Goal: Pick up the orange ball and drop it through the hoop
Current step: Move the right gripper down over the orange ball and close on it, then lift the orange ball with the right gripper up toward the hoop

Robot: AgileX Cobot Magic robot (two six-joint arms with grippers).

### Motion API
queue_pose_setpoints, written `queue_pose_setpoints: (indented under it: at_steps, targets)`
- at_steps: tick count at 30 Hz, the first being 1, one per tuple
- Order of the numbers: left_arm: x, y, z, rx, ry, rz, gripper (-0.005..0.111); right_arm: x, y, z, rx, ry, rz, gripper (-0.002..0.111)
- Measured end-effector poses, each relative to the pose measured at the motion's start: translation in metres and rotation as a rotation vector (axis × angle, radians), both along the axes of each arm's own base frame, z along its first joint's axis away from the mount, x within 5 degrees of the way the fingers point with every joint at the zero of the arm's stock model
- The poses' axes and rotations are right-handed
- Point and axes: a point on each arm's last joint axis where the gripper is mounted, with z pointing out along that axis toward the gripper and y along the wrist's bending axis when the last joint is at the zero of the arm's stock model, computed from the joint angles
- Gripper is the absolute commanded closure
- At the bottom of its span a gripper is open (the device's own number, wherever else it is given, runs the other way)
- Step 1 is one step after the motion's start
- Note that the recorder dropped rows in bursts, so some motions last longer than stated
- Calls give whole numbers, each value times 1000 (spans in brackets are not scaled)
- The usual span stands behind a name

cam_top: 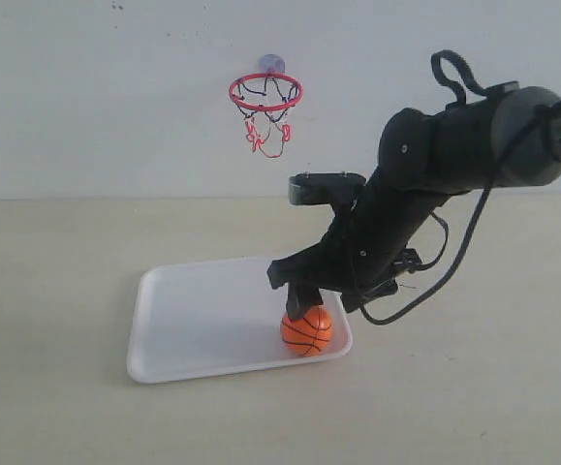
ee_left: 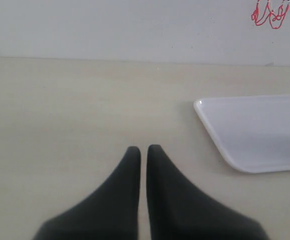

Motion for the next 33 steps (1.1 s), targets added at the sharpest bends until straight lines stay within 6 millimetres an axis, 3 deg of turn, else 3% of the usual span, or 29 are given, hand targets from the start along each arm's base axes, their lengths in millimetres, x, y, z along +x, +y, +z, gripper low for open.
queue_pose_setpoints:
  at_steps: [9, 21, 24, 28, 33]
  targets:
    - [0, 0, 0, 0, 0, 0, 103, 2, 5, -26, 13, 78, -34, 41]
    - [0, 0, 0, 0, 0, 0, 103, 6, 7, -28, 48, 53, -67, 42]
    - [0, 0, 0, 0, 0, 0, 103, 6, 7, -28, 48, 54, -70, 61]
    - [0, 0, 0, 0, 0, 0, 103, 6, 7, -28, 56, 66, -98, 106]
    - [0, 0, 0, 0, 0, 0, 103, 6, 7, -28, 58, 69, -106, 108]
